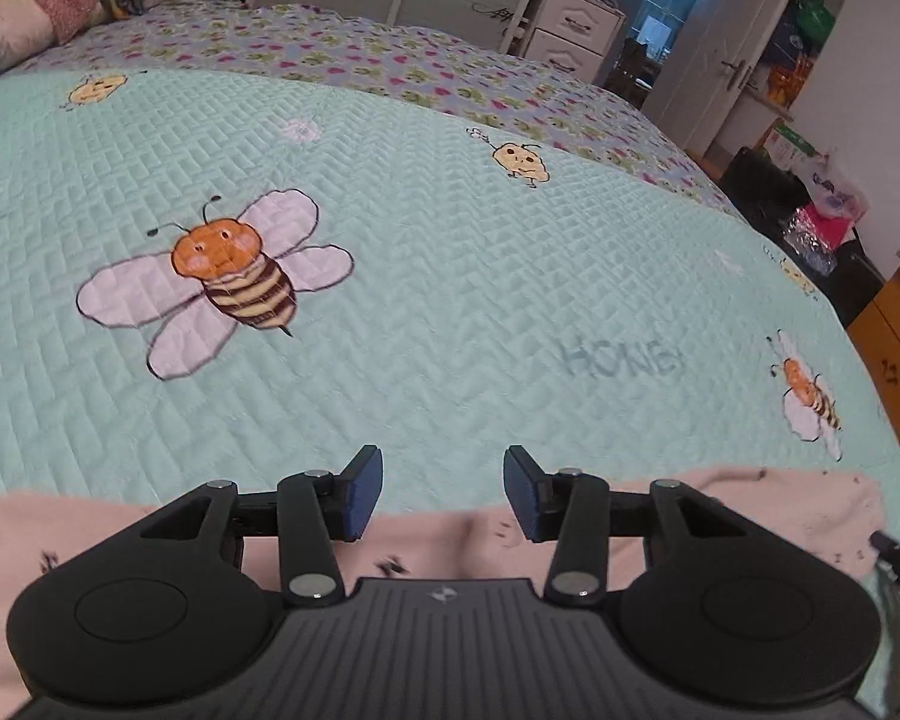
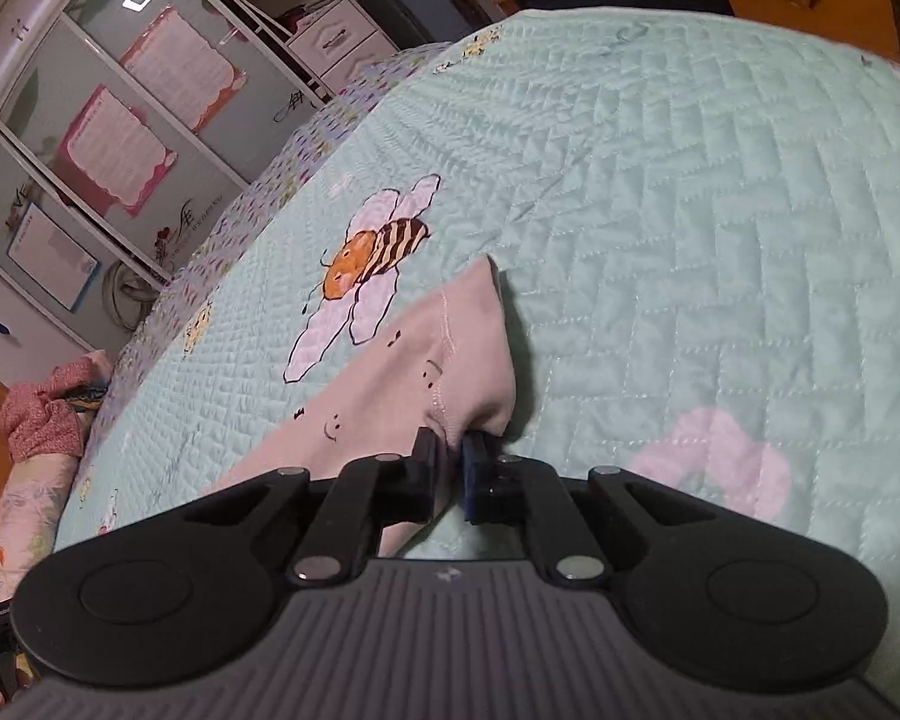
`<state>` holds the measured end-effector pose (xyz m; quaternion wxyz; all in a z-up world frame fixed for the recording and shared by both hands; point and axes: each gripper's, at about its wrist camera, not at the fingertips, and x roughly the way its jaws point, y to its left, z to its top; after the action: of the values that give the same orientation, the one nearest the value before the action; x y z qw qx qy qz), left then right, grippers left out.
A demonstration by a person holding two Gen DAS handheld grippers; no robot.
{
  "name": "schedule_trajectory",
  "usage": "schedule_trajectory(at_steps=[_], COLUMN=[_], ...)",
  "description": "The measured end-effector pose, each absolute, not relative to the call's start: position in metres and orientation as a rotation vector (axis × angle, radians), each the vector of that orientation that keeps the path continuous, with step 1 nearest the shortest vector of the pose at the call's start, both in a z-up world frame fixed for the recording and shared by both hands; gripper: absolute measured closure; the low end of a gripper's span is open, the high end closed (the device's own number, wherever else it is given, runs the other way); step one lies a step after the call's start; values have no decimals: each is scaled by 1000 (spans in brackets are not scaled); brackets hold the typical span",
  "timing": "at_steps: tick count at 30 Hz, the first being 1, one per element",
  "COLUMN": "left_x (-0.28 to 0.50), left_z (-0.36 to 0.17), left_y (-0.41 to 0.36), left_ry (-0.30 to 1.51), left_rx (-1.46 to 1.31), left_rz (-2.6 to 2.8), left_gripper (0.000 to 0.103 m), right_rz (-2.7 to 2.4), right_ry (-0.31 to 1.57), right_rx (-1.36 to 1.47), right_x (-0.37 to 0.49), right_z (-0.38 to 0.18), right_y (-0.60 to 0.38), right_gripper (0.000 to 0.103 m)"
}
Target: Fold clothes
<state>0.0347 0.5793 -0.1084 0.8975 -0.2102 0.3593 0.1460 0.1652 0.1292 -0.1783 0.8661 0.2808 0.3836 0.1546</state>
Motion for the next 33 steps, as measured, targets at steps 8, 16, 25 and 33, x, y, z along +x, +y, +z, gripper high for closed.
schedule_trajectory(at_steps=[8, 16, 25, 33], left_x=[18, 27, 39, 39], left_z=[-117, -128, -146, -142], left_y=[595, 591, 585, 571], left_ry=[735, 807, 862, 887], left_rx=[-313, -125, 39, 89], left_rz=[179, 20, -66, -157], left_gripper=[56, 56, 56, 102], right_rz=[314, 311, 310, 312], right_ry=[824, 847, 854, 860], right_rx=[579, 602, 590, 579], right_x=[168, 170, 171, 172], right_z=[-181, -184, -184, -182], right_y=[130, 126, 126, 127], right_gripper=[94, 95, 95, 95])
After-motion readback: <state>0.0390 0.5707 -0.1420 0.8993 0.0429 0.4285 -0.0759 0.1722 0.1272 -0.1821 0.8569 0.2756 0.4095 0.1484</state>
